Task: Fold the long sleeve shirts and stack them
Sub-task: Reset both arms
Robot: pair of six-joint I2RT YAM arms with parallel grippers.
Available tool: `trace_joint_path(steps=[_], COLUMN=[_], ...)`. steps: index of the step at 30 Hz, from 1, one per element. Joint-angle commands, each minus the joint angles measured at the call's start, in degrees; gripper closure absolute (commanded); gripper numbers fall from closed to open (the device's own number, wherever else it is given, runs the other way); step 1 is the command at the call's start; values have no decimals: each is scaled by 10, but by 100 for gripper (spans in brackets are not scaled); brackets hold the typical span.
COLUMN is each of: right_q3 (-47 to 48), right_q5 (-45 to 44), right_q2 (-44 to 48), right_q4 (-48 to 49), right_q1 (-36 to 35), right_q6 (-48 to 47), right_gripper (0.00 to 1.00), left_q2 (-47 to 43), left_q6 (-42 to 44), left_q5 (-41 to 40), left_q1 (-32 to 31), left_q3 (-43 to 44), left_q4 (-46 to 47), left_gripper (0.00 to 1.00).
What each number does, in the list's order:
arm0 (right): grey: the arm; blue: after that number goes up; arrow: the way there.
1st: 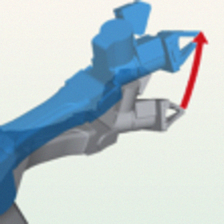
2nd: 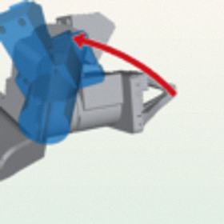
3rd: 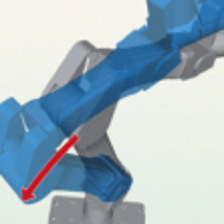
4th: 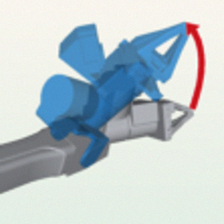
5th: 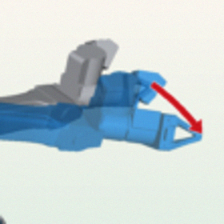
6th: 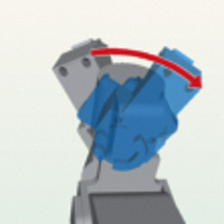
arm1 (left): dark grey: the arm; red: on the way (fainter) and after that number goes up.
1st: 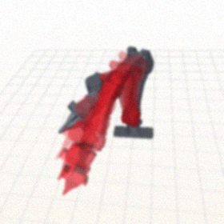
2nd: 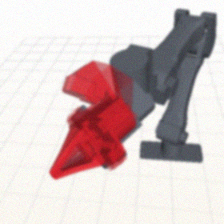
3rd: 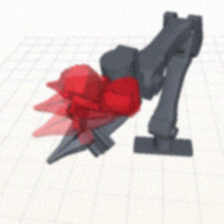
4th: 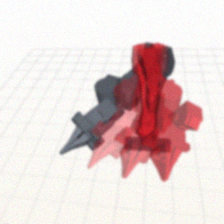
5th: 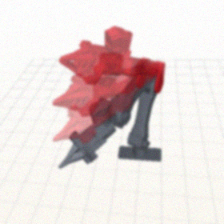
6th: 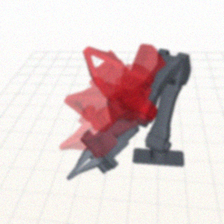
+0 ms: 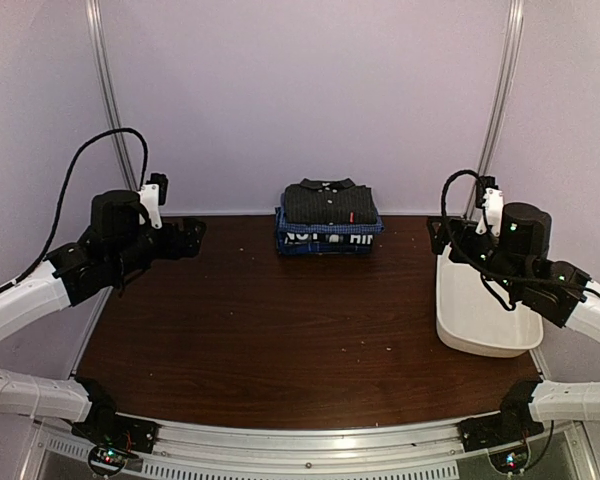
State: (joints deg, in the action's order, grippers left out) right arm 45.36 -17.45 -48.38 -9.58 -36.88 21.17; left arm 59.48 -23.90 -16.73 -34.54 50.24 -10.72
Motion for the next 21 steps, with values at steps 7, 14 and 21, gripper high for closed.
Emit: trace_joint_path(steps=[7, 14, 21], right_q3=[-3, -4, -4], right_q5=[-6, -4, -3], right_q2=[3, 1, -1], right_q4=[9, 10, 11], right_q1=[0, 0, 0], right_q6=[4, 3, 2], right_gripper=[0, 0, 0], left_q2=[-9, -9, -8], left_q6=[3, 3, 3], left_q5=[-2, -2, -3], left_q1=[4, 4, 4], left_q3=[-5, -6, -5], left_q4=[29, 29, 29], left_gripper=[2, 2, 2])
